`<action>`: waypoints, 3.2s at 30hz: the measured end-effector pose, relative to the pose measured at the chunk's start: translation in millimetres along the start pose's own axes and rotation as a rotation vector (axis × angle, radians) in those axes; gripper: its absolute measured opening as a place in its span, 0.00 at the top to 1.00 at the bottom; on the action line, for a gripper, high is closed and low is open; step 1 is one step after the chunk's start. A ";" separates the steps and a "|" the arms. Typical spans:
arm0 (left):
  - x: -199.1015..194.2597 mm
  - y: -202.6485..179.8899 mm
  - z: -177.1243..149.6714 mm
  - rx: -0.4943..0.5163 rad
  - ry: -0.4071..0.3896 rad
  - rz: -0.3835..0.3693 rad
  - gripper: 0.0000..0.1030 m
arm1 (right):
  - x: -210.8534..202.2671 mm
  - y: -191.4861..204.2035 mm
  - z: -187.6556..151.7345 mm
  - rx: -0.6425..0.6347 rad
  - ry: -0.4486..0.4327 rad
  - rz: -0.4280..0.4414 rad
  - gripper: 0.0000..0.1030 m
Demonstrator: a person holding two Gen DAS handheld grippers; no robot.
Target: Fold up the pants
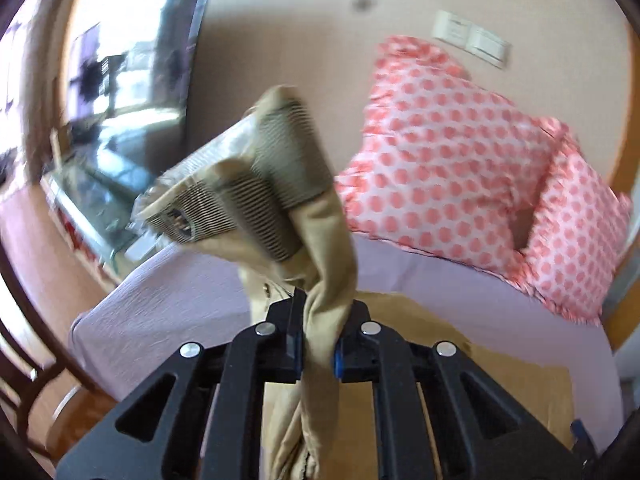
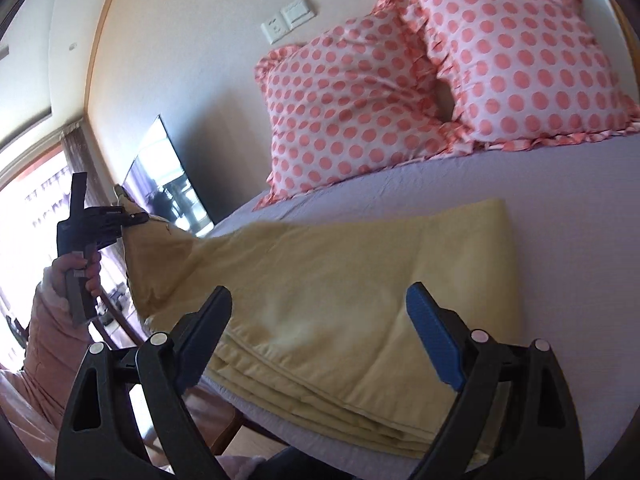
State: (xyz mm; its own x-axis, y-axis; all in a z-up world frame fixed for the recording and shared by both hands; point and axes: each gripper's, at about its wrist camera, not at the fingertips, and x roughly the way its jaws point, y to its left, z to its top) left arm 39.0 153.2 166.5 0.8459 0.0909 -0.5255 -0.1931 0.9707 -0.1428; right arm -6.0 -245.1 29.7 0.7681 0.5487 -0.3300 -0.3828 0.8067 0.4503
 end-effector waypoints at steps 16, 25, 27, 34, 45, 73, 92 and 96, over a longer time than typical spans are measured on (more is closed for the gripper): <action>-8.4 -260.7 -183.5 0.718 0.164 -0.576 0.88 | -62.0 -96.7 13.9 0.367 -0.069 -0.056 0.06; -44.2 -204.9 -157.6 0.696 0.137 -0.723 0.36 | 10.7 -106.9 40.0 0.359 0.216 -0.090 0.18; -21.1 -171.0 -119.5 0.542 0.143 -0.636 0.28 | 25.8 -108.3 40.6 0.343 0.264 -0.090 0.29; 98.5 -63.9 -64.4 0.151 0.351 -0.353 0.30 | 46.9 -119.6 42.3 0.361 0.282 -0.073 0.62; 166.8 -80.0 -66.6 0.081 0.571 -0.589 0.36 | 58.5 -141.8 42.3 0.483 0.334 0.093 0.83; 213.6 -102.5 9.4 0.122 0.338 -0.503 0.52 | 116.5 -134.6 149.3 0.153 0.147 -0.204 0.42; 119.4 -106.3 -105.3 0.291 0.338 -0.256 0.07 | 76.4 -24.8 45.1 0.000 0.239 -0.353 0.01; 113.1 -106.7 -126.3 0.332 0.338 -0.214 0.07 | 87.7 -8.2 21.0 -0.062 0.280 -0.426 0.01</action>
State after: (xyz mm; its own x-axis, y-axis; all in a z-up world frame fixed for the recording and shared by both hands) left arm 92.5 31.9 16.3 0.6306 -0.1409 -0.7632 0.1813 0.9829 -0.0317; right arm 75.3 -208.2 14.4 0.6988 0.1996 -0.6870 -0.1023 0.9783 0.1801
